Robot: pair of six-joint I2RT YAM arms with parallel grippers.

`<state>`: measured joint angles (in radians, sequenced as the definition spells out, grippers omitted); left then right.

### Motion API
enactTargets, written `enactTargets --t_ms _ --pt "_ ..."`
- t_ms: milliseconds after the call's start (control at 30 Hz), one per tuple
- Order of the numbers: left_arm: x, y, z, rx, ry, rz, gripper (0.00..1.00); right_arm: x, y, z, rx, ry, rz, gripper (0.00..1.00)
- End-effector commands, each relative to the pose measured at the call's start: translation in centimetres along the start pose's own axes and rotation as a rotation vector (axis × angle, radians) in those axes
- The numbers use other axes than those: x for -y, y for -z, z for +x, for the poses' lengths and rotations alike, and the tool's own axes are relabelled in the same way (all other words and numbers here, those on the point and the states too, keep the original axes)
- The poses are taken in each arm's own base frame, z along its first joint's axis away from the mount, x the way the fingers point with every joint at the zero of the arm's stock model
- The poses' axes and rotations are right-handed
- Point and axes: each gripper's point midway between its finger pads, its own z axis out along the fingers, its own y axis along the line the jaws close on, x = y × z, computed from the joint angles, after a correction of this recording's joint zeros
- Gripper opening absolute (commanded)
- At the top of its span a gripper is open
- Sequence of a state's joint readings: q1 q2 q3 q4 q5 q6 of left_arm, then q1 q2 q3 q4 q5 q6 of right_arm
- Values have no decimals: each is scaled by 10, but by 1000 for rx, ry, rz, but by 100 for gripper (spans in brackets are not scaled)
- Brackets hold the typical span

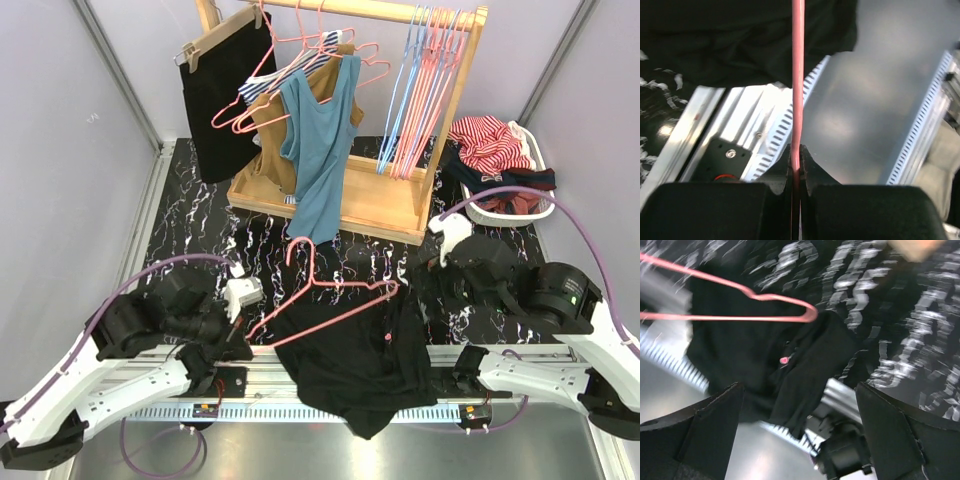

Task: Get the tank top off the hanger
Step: Remove the tank top from the hanger, then place the tank top into the basket

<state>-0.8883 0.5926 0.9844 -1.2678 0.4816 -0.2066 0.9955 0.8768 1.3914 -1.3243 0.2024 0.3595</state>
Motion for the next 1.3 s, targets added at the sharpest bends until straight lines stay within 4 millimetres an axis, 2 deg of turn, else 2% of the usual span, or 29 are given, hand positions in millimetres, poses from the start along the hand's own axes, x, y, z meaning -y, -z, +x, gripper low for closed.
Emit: enactTargets --t_ms 0,67,100,167,200,267,300,367,400,433,467,500,533,600,633,700,733,800,833,967,1000,1033,1067,1100,1167,1200,1267 --pt "-17 12 -28 89 34 -159 0 61 11 -26 191 -183 367 100" --pt "-5 8 -28 69 25 -86 0 55 8 -33 249 -219 317 100" --pt "0 5 -29 53 31 -51 0 48 -8 -22 207 -208 286 100" --pt "-11 11 -33 72 57 -137 0 37 -28 -17 176 -224 258 100" --pt "-26 23 -43 127 63 -255 0 27 -44 -2 102 -215 217 100" --pt "-43 41 -49 193 119 -388 0 12 -64 7 44 -229 166 100" --pt "-55 58 -58 269 131 -489 0 -3 -78 28 -39 -227 94 100" --pt "-62 72 -66 351 167 -554 0 -26 -94 30 -50 -253 -14 100" --pt "-68 83 -69 417 178 -599 0 -35 -105 49 -115 -276 -54 100" --pt "-69 88 -77 482 186 -601 0 -47 -114 47 -100 -293 -111 100" --pt "-68 90 -81 530 202 -594 0 -56 -121 54 -122 -304 -141 100" --pt "-71 92 -81 573 204 -596 0 -64 -132 79 -183 -323 -149 100" --pt "-70 95 -88 623 208 -591 0 -77 -140 80 -173 -327 -183 100" --pt "-74 96 -88 669 218 -592 0 -84 -162 108 -232 -357 -131 100" --pt "-74 96 -91 691 219 -586 0 -98 -173 124 -268 -319 -130 100" --pt "-74 91 -91 697 213 -572 0 -110 -186 133 -272 -325 -91 100" --pt "-74 89 -92 697 212 -569 0 -114 -197 151 -318 -288 -45 100" --pt "-76 84 -89 686 208 -563 0 -116 -210 158 -333 -278 20 100" --pt "-75 85 -90 698 208 -556 0 -111 -221 173 -373 -256 81 100" --pt "-74 87 -88 731 212 -543 0 -105 -237 201 -446 -257 157 100" --pt "-74 88 -87 743 214 -539 0 -100 -238 211 -467 -250 167 96" --pt "-74 88 -87 754 215 -531 0 -102 -239 213 -470 -254 149 76" --pt "-73 88 -86 760 219 -526 0 -98 -237 222 -491 -254 142 51" --pt "-73 85 -85 760 220 -515 0 -101 -235 216 -466 -285 119 1" --pt "-73 84 -84 758 220 -509 0 -99 -228 211 -439 -292 101 0" --pt "-72 83 -84 754 220 -503 0 -89 -220 209 -435 -280 130 0" --pt "-71 85 -85 759 219 -503 0 -82 -205 171 -302 -303 140 0"
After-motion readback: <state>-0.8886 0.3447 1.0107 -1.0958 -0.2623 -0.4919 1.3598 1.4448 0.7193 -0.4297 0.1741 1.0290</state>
